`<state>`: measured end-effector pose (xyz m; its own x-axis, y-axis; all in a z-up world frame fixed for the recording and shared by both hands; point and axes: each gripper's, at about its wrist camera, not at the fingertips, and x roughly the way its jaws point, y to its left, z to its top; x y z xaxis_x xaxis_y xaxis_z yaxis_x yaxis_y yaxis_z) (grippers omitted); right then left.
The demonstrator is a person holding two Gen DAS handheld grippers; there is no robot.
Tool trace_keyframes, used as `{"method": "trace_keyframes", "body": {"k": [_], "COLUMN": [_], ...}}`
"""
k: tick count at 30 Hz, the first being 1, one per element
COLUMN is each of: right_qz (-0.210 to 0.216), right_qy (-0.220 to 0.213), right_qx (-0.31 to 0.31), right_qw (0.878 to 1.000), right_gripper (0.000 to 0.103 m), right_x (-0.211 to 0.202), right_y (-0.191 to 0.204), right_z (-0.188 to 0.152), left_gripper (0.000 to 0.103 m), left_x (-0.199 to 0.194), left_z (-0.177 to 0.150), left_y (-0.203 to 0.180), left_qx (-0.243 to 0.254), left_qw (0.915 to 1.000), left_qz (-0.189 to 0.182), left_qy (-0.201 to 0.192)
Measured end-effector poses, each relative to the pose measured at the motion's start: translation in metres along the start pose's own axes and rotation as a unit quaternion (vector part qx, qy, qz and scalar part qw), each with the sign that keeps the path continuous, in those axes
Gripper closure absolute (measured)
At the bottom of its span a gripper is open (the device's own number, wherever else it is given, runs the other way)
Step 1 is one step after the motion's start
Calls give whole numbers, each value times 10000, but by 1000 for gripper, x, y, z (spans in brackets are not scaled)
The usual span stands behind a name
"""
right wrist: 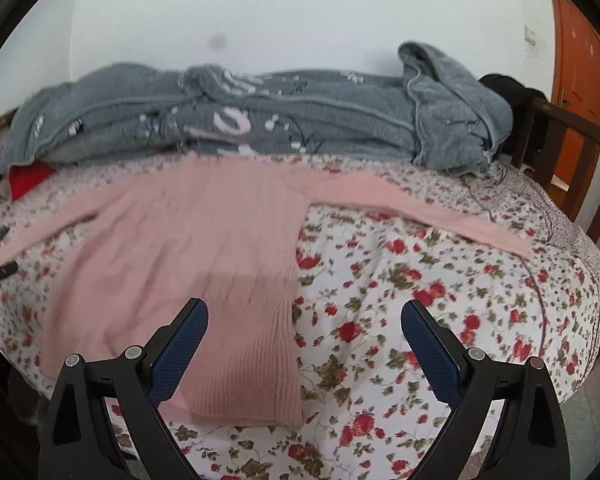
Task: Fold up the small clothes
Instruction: 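Grasp the sweater sleeve cuff with the left gripper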
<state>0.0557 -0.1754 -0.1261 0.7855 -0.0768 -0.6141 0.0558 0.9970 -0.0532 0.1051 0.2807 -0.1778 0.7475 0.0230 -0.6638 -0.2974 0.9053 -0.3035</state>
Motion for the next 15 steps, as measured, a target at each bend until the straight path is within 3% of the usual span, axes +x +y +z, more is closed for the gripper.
{"method": "trace_keyframes", "body": {"k": [5,10,15], "right_qz": [-16,-122,-298], "right_qy": [275,417,397], "right_qx": [113,101,-319], "right_qw": [9996,9990,9983], "right_gripper": [7,7,7], "right_x": [23,36,41], "right_y": [11,28,50], "right_z": [-7,-10,-4], "left_gripper": [34,46,53], "left_x": [17,29,43], "left_z": [11,22,38], "left_y": [61,84,110], "left_qx": [-1035,-1443,-2040], "left_qw": [9921,9863,9739], "left_qz": [-698,-757,-963], "left_qy": [-94,-240,-263]}}
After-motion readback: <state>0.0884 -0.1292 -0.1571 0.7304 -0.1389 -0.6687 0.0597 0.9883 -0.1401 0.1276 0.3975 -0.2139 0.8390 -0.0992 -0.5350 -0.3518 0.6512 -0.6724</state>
